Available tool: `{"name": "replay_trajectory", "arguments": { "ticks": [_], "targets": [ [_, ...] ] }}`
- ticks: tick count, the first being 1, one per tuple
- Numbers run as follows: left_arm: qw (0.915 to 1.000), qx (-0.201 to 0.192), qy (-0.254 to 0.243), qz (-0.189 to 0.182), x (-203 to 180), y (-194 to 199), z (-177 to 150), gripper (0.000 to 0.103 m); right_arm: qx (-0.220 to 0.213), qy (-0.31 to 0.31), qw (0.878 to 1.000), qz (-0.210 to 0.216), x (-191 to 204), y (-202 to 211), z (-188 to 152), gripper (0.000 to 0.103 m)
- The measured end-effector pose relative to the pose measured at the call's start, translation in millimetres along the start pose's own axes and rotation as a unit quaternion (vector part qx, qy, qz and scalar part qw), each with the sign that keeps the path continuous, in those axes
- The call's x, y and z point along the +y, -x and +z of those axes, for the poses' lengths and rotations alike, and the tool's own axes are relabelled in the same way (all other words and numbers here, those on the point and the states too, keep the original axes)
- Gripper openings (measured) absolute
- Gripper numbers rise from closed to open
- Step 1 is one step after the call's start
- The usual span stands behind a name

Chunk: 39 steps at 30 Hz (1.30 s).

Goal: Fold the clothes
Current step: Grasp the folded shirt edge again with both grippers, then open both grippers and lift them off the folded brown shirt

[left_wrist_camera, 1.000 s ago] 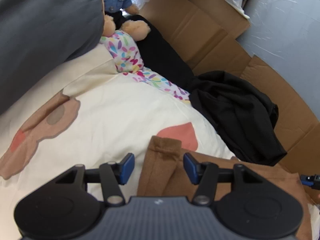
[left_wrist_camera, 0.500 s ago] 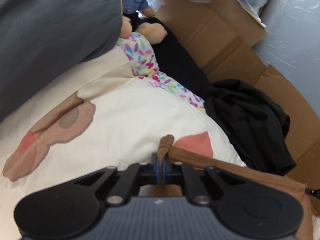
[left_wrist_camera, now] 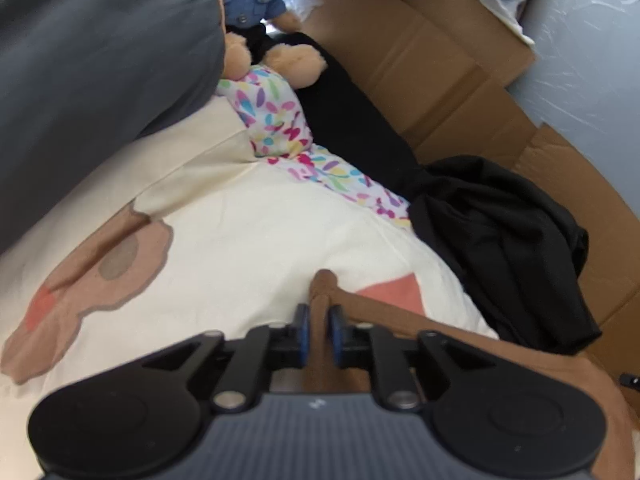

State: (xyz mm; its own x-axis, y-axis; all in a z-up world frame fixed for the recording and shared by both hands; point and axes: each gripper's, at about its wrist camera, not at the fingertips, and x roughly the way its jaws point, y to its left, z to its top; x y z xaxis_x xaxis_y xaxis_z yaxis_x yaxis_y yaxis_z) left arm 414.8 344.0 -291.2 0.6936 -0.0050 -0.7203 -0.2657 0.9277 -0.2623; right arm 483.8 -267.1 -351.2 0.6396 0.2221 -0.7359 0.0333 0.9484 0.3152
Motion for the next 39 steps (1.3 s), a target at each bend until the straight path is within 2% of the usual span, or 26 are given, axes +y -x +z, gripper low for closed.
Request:
{"name": "replay_trajectory", "arguments": {
  "ticks": [1,3,8,10,17,21,22,25,30,33,36,39],
  "targets": [
    [1.0,0.0,0.002,0.001,-0.7,2.4,-0.6,0.021,0.0,0.002,1.0,-0.002,0.3,1.3,0.0,0.032],
    [0.9999,0.003,0.012,0.002,0.5,10.5,-1.9,0.024,-0.004,-0.004,1.0,0.0,-3.3,11.9,-1.4,0.036],
    [0.9999,0.013,0.008,-0.004,-2.6,37.1,-8.2,0.03,-0.004,-0.003,1.0,0.012,-7.6,47.1,-9.3,0.037],
    [0.9998,0.019,0.004,-0.009,-4.9,54.5,-14.7,0.037,-0.004,0.0,1.0,0.016,-7.9,56.1,-11.9,0.037],
    [0.9977,0.05,-0.04,-0.024,-19.1,118.3,-46.2,0.037,0.006,0.023,0.999,0.032,-6.4,118.9,-37.1,0.037],
    [0.9976,0.055,-0.029,-0.032,-21.6,157.3,-59.5,0.037,0.015,0.029,0.999,0.044,-3.8,157.5,-57.5,0.037],
    [0.9972,0.057,-0.03,-0.038,-22.7,165.5,-61.3,0.04,0.014,0.027,0.998,0.046,-3.0,161.8,-59.5,0.037],
    [0.9951,0.049,-0.069,-0.051,-35.4,194.7,-67.4,0.051,0.007,0.017,0.998,0.054,-0.6,188.9,-67.8,0.037],
    [0.991,0.048,-0.109,-0.06,-57.9,236.5,-78.6,0.052,-0.018,0.022,0.997,0.069,8.0,238.5,-77.5,0.044],
    [0.9898,0.044,-0.123,-0.055,-66.3,251.2,-87.9,0.057,-0.026,0.031,0.997,0.072,11.0,260.6,-83.6,0.05],
    [0.9911,0.048,-0.111,-0.056,-66.9,260.1,-98.2,0.057,-0.029,0.033,0.996,0.074,12.9,275.7,-91.2,0.055],
    [0.9948,0.056,-0.07,-0.049,-62.8,263.4,-105.6,0.057,-0.032,0.037,0.997,0.064,13.9,285.2,-99.3,0.059]
  ]
}}
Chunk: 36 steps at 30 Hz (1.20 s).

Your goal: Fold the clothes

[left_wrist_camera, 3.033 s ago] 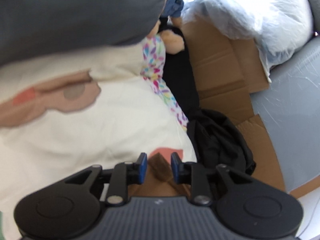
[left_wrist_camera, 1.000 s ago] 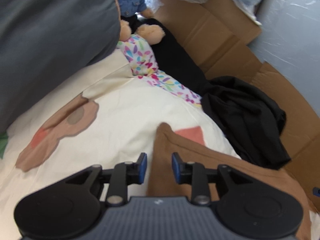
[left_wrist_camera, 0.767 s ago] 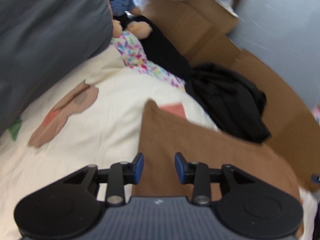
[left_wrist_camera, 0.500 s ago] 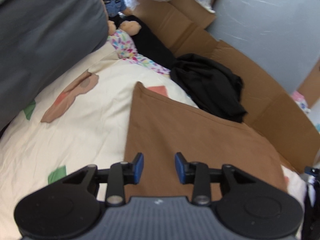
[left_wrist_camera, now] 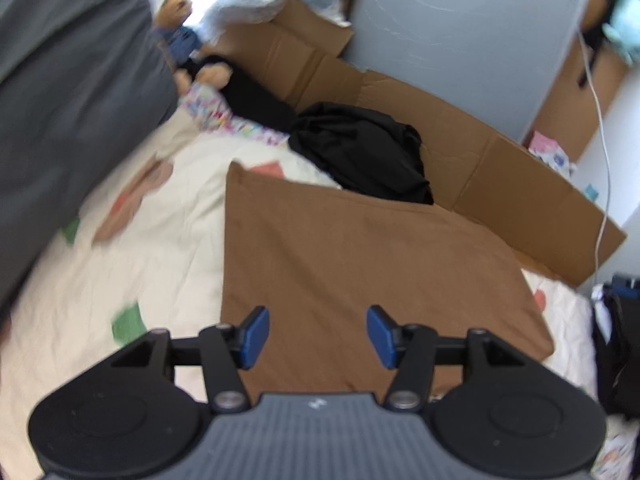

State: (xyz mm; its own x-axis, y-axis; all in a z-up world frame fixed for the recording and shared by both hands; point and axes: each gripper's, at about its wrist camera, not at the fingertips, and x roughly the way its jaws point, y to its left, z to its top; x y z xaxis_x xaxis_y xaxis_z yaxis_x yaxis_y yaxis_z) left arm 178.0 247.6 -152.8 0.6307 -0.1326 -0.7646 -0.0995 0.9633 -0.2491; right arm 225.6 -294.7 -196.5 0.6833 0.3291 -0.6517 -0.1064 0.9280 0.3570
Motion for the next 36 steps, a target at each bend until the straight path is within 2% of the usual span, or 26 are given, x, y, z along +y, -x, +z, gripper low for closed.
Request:
{"name": "replay_trajectory", "arguments": {
  "ticks": [3,7,11,13,15,22,25,29,36],
  "targets": [
    [0.9998,0.008,0.016,-0.001,-1.3,-2.8,-6.3,0.058,-0.017,-0.013,1.0,-0.008,2.1,5.0,-5.6,0.063],
    [0.9996,0.007,0.025,0.01,5.9,-6.6,-11.9,0.058,-0.016,-0.015,1.0,-0.008,5.7,-1.4,-15.4,0.064],
    [0.9974,0.021,0.066,0.02,26.9,-16.5,-23.1,0.058,0.019,0.001,1.0,-0.011,9.9,-20.7,-34.9,0.064],
    [0.9937,0.04,0.105,0.005,42.3,-24.7,-31.3,0.056,0.028,0.004,1.0,-0.013,10.0,-25.2,-42.7,0.064],
    [0.9895,0.052,0.135,0.008,56.7,-30.7,-39.5,0.054,0.042,0.004,0.999,-0.019,7.6,-32.1,-52.7,0.064],
    [0.9781,0.078,0.192,0.02,85.2,-50.2,-65.6,0.052,0.079,-0.001,0.996,-0.035,-3.9,-51.6,-80.5,0.064],
    [0.9719,0.086,0.219,0.002,91.9,-63.1,-75.2,0.053,0.093,-0.005,0.995,-0.041,-11.1,-60.8,-88.9,0.064],
    [0.968,0.097,0.231,-0.005,94.2,-80.9,-81.0,0.053,0.11,0.006,0.993,-0.048,-16.4,-71.4,-96.4,0.064],
    [0.9611,0.091,0.259,-0.028,103.4,-101.5,-87.5,0.053,0.132,0.017,0.989,-0.067,-23.3,-87.2,-103.7,0.064]
  ]
}}
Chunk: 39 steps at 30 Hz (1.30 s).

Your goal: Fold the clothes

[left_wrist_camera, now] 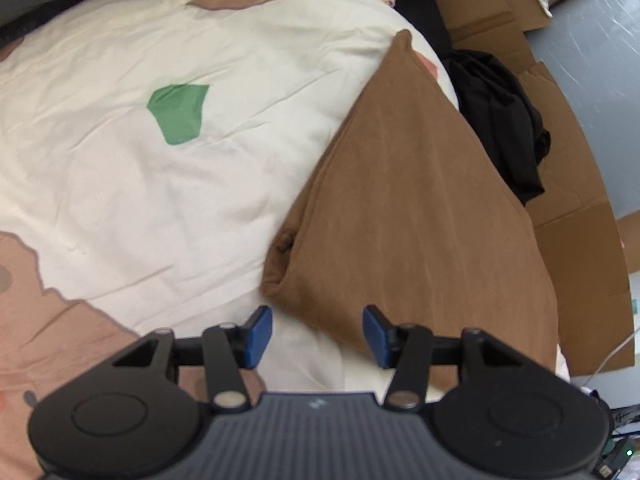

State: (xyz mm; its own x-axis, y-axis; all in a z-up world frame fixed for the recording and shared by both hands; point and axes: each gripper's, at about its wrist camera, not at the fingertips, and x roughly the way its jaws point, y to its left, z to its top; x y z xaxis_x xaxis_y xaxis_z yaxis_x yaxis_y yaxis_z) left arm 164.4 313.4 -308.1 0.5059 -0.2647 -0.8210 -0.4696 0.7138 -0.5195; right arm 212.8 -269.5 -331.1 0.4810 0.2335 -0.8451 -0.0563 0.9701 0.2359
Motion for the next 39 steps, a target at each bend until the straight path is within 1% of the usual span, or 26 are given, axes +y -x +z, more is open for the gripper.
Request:
{"name": "replay_trajectory", "arguments": {
  "ticks": [2,3,4,5,6,7,8,9,10,12,13,17,20,23,24,27,29,30,31,32,33,34,35,38,39],
  "targets": [
    [0.9998,0.001,0.013,-0.014,4.9,-4.8,1.2,0.053,0.003,0.008,1.0,-0.001,0.6,-3.3,-0.8,0.064],
    [0.9996,-0.001,0.019,-0.021,7.6,-7.0,1.9,0.05,0.001,0.015,1.0,0.0,1.6,-4.5,-1.2,0.063],
    [0.9995,-0.002,0.02,-0.023,9.0,-8.3,2.5,0.037,0.0,0.019,1.0,0.0,2.3,-5.3,-1.2,0.062],
    [0.9996,-0.002,0.018,-0.019,9.7,-9.3,3.3,0.028,-0.001,0.026,1.0,0.003,3.5,-6.9,-1.0,0.06],
    [0.9997,0.0,0.017,-0.015,10.9,-9.8,4.6,0.013,-0.003,0.034,0.999,0.006,5.0,-8.7,-0.8,0.049],
    [0.9997,-0.001,0.019,-0.014,12.3,-9.7,5.8,0.011,0.0,0.036,0.999,0.008,5.2,-10.8,-0.2,0.038],
    [0.9996,-0.007,0.022,-0.018,14.4,-8.0,6.8,0.009,0.005,0.037,0.999,0.01,5.1,-13.1,0.5,0.031],
    [0.9994,-0.012,0.023,-0.023,16.1,-5.5,8.0,0.007,0.009,0.038,0.999,0.012,5.0,-15.4,1.3,0.018],
    [0.9994,-0.014,0.021,-0.025,16.5,-4.0,8.9,0.007,0.012,0.038,0.999,0.014,4.6,-16.5,1.9,0.01],
    [0.9996,-0.016,0.011,-0.023,15.0,-1.6,9.5,0.006,0.009,0.041,0.999,0.016,3.0,-17.1,1.7,0.002],
    [0.9996,-0.017,0.005,-0.021,14.1,-0.4,9.8,0.006,0.008,0.044,0.999,0.016,2.4,-17.1,1.4,0.0],
    [0.9997,-0.016,0.007,-0.016,14.8,0.4,12.0,0.007,0.006,0.043,0.999,0.005,-4.6,-16.8,1.2,0.0],
    [0.9998,-0.019,0.001,0.005,15.8,2.2,13.2,0.017,0.004,0.033,0.999,-0.003,-12.1,-15.7,1.5,0.0],
    [0.9987,-0.045,-0.008,0.022,16.3,13.3,13.2,0.024,0.003,0.032,0.999,-0.007,-15.5,-14.4,0.0,0.0],
    [0.9979,-0.055,-0.017,0.03,15.7,18.3,13.6,0.029,0.005,0.033,0.999,-0.007,-15.4,-13.8,-0.9,0.001],
    [0.997,-0.062,-0.031,0.033,17.0,25.9,16.7,0.034,0.005,0.028,1.0,-0.011,-15.3,-11.6,-3.3,0.003],
    [0.9972,-0.063,-0.026,0.03,19.6,27.8,19.0,0.038,0.007,0.019,1.0,-0.003,-15.9,-11.0,-4.3,0.006],
    [0.9973,-0.065,-0.022,0.028,21.2,28.8,19.5,0.042,0.009,0.011,1.0,0.002,-16.3,-10.6,-4.7,0.012],
    [0.9974,-0.065,-0.019,0.025,21.8,29.0,19.9,0.044,0.009,0.003,1.0,0.007,-16.8,-10.2,-5.1,0.02],
    [0.9977,-0.062,-0.017,0.022,22.4,28.6,19.7,0.045,0.009,-0.006,1.0,0.012,-17.4,-9.9,-5.4,0.025],
    [0.9981,-0.057,-0.014,0.018,23.2,28.0,19.2,0.045,0.006,-0.025,0.999,0.024,-19.3,-8.7,-6.0,0.033],
    [0.9985,-0.052,-0.009,0.014,24.1,26.8,18.3,0.045,0.004,-0.037,0.999,0.033,-20.5,-8.0,-6.6,0.036],
    [0.9989,-0.046,-0.004,0.009,25.1,25.1,17.3,0.045,-0.002,-0.062,0.997,0.053,-23.4,-6.3,-8.0,0.037],
    [0.9992,-0.035,0.015,-0.008,29.4,22.4,11.9,0.045,-0.004,-0.102,0.992,0.077,-27.5,-5.8,-10.9,0.037],
    [0.999,-0.034,0.022,-0.02,31.4,22.2,9.7,0.045,-0.005,-0.121,0.989,0.088,-30.3,-6.6,-12.7,0.037]
  ]
}}
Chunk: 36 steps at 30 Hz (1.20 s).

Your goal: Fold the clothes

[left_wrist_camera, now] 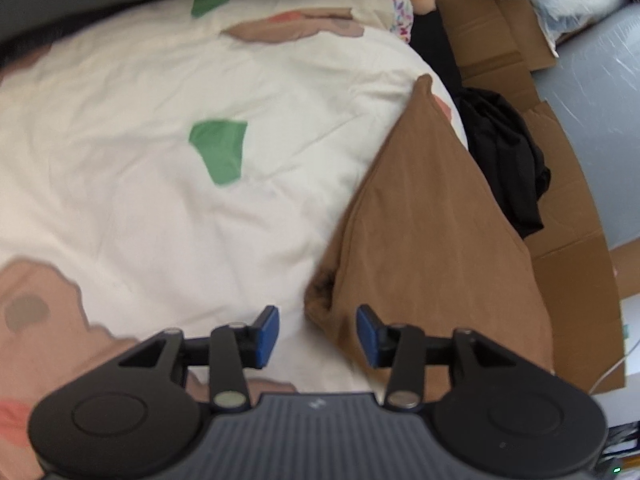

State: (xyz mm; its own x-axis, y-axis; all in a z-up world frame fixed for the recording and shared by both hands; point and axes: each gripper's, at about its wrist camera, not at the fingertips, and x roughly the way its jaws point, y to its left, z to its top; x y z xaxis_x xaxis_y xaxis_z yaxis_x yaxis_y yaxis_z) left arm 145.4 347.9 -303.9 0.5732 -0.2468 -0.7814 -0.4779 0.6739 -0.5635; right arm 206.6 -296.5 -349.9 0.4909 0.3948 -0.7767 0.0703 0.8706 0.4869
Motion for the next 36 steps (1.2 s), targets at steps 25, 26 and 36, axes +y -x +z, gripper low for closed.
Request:
{"name": "replay_trajectory", "arguments": {
  "ticks": [25,26,36],
  "targets": [
    [0.9842,-0.007,0.14,-0.108,27.9,-35.7,-21.1,0.046,-0.068,-0.316,0.939,0.114,-41.6,-44.0,-39.4,0.043],
    [0.9832,-0.008,0.144,-0.112,29.6,-37.1,-20.9,0.046,-0.073,-0.322,0.937,0.118,-41.4,-46.1,-39.2,0.043],
    [0.9826,-0.02,0.134,-0.127,34.4,-46.1,-10.0,0.047,-0.096,-0.335,0.928,0.134,-45.8,-56.4,-37.5,0.044]
  ]
}}
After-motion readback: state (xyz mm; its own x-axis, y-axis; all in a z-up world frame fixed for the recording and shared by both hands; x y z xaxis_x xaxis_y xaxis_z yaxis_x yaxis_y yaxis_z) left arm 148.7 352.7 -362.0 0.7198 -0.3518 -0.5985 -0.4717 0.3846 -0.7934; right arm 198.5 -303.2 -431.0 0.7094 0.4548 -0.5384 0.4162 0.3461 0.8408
